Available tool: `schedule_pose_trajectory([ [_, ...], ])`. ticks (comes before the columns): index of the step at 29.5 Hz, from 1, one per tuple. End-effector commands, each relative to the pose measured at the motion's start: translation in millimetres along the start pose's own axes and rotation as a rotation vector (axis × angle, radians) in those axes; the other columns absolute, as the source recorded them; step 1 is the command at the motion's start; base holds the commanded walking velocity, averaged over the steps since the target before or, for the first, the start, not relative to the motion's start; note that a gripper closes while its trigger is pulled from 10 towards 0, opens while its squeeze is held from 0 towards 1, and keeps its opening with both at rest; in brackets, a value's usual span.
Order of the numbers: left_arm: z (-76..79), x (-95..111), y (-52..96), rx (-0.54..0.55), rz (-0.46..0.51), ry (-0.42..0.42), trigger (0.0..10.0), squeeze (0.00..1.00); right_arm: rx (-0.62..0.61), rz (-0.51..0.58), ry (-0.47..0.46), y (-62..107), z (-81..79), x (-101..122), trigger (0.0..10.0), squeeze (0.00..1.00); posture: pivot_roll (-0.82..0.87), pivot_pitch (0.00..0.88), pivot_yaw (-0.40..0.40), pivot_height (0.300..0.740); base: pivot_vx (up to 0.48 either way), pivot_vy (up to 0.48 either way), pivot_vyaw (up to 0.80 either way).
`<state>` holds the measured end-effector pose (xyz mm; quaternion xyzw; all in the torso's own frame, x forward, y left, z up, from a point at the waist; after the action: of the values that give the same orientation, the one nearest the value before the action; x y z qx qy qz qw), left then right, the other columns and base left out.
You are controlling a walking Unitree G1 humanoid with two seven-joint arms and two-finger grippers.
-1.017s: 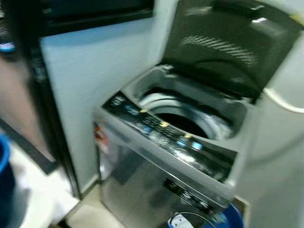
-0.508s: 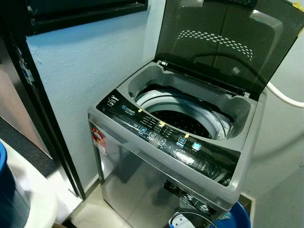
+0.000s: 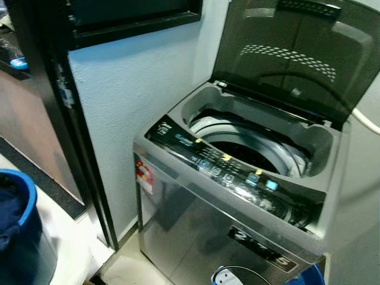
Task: Clothes washing
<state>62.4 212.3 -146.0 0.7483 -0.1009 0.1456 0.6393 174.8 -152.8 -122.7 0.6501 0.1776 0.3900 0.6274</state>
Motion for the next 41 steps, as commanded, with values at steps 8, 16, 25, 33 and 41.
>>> schedule_pose_trajectory([
  [8, 9.6, -2, 0.2, -0.027, -0.009, -0.008, 10.0, 0.0, 0.002, -0.016, -0.01, 0.3, -0.1, -6, 10.0, 0.0, 0.23, 0.0, -0.114, 0.74, 0.0, 0.229, 0.0],
  [16, 11.4, 1, -0.5, -0.029, -0.007, -0.002, 10.0, 0.0, 0.002, -0.023, 0.009, 0.4, 0.8, -4, 10.0, 0.0, 0.22, 0.0, -0.118, 0.74, 0.0, 0.0, -0.76],
  [25, 10.9, -1, -0.2, -0.028, -0.015, -0.004, 10.0, 0.0, 0.003, -0.037, 0.016, 0.2, 0.1, -5, 10.0, 0.0, 0.23, 0.0, -0.118, 0.74, 0.0, 0.0, -0.8],
  [33, 9.5, -1, -0.2, -0.025, -0.015, 0.0, 10.0, 0.0, 0.017, -0.055, 0.033, -0.1, -1.9, -5, 10.0, 0.0, 0.23, 0.0, -0.122, 0.74, 0.0, 0.0, -0.8],
  [41, 9.7, 1, -0.5, -0.019, -0.008, 0.0, 10.0, 0.0, 0.013, -0.057, 0.041, -1.3, -5.0, 5, 10.0, 0.0, 0.23, 0.0, -0.128, 0.74, 0.0, 0.0, -0.8],
])
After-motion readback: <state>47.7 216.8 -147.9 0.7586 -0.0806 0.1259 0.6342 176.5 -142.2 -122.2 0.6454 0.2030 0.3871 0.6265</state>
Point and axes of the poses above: a point about 5 cm out from each wrist's last joint towards the gripper, its own y axis pointing back from the gripper into the wrist, its own x axis along the axis of the wrist's last joint, z = x × y, the point moved 3 cm from there along -y, pointing out of the wrist towards the gripper, and after that the axes turned 6 degrees about y, right-handed, at the moved point
